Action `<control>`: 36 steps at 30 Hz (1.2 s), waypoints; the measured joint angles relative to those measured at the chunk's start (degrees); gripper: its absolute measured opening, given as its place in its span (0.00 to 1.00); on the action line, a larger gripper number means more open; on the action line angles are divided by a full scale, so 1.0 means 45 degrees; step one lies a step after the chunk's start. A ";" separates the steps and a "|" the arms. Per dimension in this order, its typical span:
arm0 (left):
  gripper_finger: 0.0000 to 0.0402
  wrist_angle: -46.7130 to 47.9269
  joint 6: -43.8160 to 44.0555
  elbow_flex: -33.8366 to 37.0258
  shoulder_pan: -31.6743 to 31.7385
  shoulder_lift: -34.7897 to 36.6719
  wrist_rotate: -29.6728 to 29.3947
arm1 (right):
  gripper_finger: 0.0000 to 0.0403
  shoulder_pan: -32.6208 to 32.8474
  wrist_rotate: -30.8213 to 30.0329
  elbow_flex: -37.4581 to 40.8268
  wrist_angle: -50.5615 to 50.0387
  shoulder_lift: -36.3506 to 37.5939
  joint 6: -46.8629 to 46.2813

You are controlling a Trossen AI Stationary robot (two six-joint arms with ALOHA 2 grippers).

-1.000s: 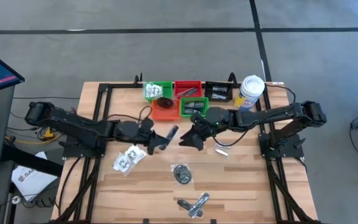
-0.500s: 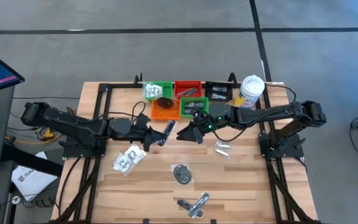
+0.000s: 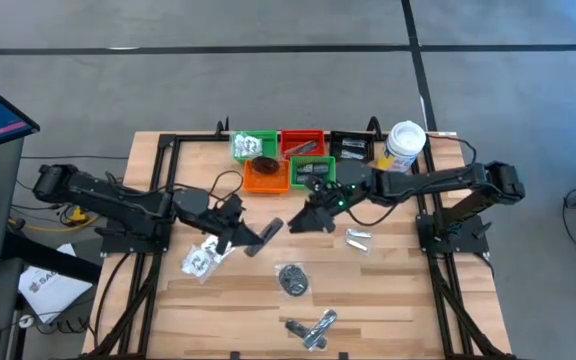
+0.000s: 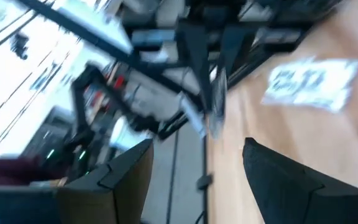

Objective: Pick & Place Travel size toiletries
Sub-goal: Put the black comb into the red bin

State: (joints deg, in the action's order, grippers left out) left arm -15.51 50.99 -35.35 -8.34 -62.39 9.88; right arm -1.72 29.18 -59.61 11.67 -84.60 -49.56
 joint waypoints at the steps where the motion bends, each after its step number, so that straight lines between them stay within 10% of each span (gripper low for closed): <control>1: 0.00 -0.0022 0.0081 -0.0010 0.0000 -0.0078 0.0239 | 0.59 0.0035 0.0244 -0.0005 -0.0129 0.0000 0.0005; 36: 0.01 -0.2299 0.0436 -0.2493 -0.0538 -0.6522 0.4008 | 0.59 0.1692 0.2169 -0.0010 -0.1504 -0.1481 -0.0092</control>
State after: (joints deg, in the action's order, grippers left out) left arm -25.86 52.95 -46.57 -10.76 -91.74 27.92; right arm 5.89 38.93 -59.66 4.90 -91.26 -49.98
